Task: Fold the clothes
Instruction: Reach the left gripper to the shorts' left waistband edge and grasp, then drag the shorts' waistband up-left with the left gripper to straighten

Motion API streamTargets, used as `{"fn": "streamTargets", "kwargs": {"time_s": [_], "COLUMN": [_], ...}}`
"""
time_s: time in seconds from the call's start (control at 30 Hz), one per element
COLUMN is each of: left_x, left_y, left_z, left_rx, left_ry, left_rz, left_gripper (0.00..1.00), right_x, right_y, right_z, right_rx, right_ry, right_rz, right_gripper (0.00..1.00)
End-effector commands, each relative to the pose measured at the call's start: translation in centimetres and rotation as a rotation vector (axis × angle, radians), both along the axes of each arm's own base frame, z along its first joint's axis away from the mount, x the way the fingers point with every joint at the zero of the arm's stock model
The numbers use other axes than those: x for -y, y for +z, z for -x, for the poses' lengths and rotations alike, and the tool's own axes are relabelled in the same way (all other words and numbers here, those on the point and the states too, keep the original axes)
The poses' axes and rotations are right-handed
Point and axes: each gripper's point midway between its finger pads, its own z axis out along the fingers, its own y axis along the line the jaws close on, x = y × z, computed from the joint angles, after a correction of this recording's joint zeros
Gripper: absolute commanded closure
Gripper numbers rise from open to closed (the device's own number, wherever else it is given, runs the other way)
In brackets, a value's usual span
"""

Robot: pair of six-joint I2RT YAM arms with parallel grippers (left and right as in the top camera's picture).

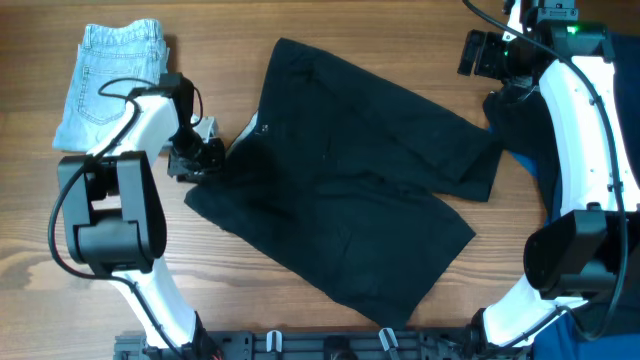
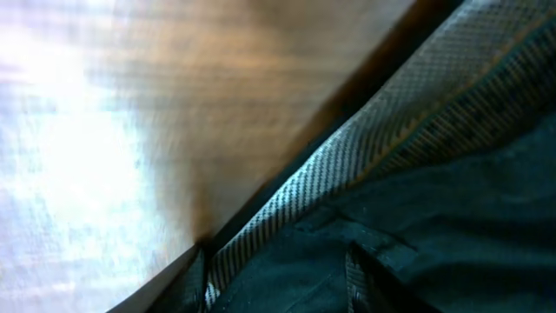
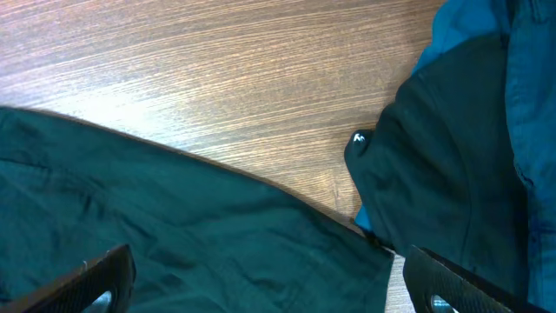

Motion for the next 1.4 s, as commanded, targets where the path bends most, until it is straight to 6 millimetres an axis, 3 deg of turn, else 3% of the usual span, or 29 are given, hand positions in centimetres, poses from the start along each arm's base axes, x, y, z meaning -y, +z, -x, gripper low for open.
{"fn": "streamTargets", "kwargs": {"time_s": [0.0, 0.17, 0.27, 0.37, 0.47, 0.57, 0.7, 0.73, 0.83, 0.87, 0.97, 1.03, 1.17, 1.27, 1.37], "left_x": [-1.6, -2.3, -2.4, -2.4, -1.8, 1.1, 4.4, 5.5, 8.7, 9.8, 12.0, 13.0, 12.1, 11.9, 11.9], "left_y": [-2.5, -1.8, -0.4, 2.5, 6.7, 11.7, 14.8, 15.0, 13.9, 13.1, 9.9, 6.3, 1.3, -0.6, -1.0], "left_z": [4.3, 5.3, 4.6, 3.0, 0.3, -3.8, -8.5, -9.7, -12.1, -13.0, -15.1, -16.3, -16.6, -16.2, -16.1], "left_rx": [-0.176, -0.215, -0.159, -0.030, 0.179, 0.453, 0.689, 0.734, 0.798, 0.816, 0.833, 0.829, 0.780, 0.749, 0.743], "left_ry": [0.140, 0.163, 0.169, 0.183, 0.189, 0.165, 0.094, 0.066, 0.001, -0.020, -0.056, -0.074, -0.101, -0.123, -0.127], "left_rz": [-0.125, -0.178, -0.175, -0.170, -0.121, 0.031, 0.136, 0.150, 0.182, 0.194, 0.212, 0.216, 0.145, 0.125, 0.122], "left_gripper": [0.52, 0.56, 0.48, 0.37, 0.24, 0.16, 0.31, 0.41, 0.87, 0.96, 0.96, 0.96, 0.96, 0.96, 0.96], "right_x": [-0.1, -0.1, -0.1, -0.1, -0.1, -0.1, -0.1, -0.1, -0.1, -0.1, -0.1, -0.1, -0.1, -0.1, -0.1], "right_y": [0.2, 0.2, 0.2, 0.2, 0.2, 0.2, 0.2, 0.2, 0.2, 0.2, 0.2, 0.2, 0.2, 0.2, 0.2], "right_z": [0.0, 0.0, 0.0, 0.0, 0.0, 0.0, 0.0, 0.0, 0.0, 0.0, 0.0, 0.0, 0.0, 0.0, 0.0], "right_rx": [0.007, 0.007, 0.007, 0.007, 0.007, 0.007, 0.007, 0.007, 0.007, 0.007, 0.007, 0.007, 0.007, 0.007, 0.007], "right_ry": [-0.004, -0.004, -0.004, -0.003, -0.004, -0.004, -0.004, -0.004, -0.004, -0.003, -0.004, -0.004, -0.004, -0.004, -0.003], "right_rz": [-0.010, -0.010, -0.010, -0.010, -0.010, -0.010, -0.010, -0.010, -0.010, -0.010, -0.010, -0.010, -0.010, -0.010, -0.010], "right_gripper": [0.00, 0.00, 0.00, 0.00, 0.00, 0.00, 0.00, 0.00, 0.00, 0.00, 0.00, 0.00, 0.00, 0.00, 0.00]}}
